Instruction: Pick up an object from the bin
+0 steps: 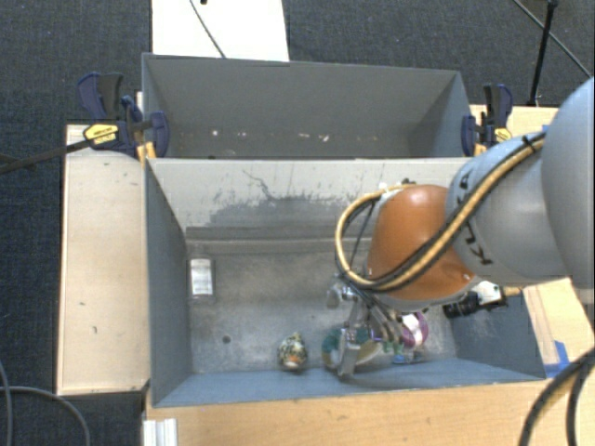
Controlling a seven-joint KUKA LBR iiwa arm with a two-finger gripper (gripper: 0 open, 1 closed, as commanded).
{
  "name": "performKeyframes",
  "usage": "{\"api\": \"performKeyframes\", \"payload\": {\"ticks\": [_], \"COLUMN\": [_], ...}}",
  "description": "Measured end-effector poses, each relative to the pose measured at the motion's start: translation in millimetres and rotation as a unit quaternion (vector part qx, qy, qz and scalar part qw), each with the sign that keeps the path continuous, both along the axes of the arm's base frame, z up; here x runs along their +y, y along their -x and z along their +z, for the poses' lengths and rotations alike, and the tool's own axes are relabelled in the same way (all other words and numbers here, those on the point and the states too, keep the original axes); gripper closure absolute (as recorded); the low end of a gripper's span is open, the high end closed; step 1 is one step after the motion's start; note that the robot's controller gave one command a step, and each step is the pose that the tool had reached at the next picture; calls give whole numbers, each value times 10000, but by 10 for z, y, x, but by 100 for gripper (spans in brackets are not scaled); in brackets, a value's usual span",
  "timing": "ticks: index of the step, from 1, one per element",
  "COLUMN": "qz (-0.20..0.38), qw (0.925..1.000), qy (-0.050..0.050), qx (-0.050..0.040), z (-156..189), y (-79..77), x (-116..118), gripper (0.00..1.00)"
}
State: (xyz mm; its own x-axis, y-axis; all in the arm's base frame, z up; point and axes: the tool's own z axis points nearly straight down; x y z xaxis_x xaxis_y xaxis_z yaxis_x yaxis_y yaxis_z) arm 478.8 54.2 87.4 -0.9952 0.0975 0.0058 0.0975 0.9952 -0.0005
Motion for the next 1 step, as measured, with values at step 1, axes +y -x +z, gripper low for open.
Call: {"api": "performKeyframes", "payload": {"ticks": [1], "qz": [582], "qw": [9983], "qy": [-6], "qx": [-56], "z": [178], "y": [4], "x": [3], "gripper": [0]}}
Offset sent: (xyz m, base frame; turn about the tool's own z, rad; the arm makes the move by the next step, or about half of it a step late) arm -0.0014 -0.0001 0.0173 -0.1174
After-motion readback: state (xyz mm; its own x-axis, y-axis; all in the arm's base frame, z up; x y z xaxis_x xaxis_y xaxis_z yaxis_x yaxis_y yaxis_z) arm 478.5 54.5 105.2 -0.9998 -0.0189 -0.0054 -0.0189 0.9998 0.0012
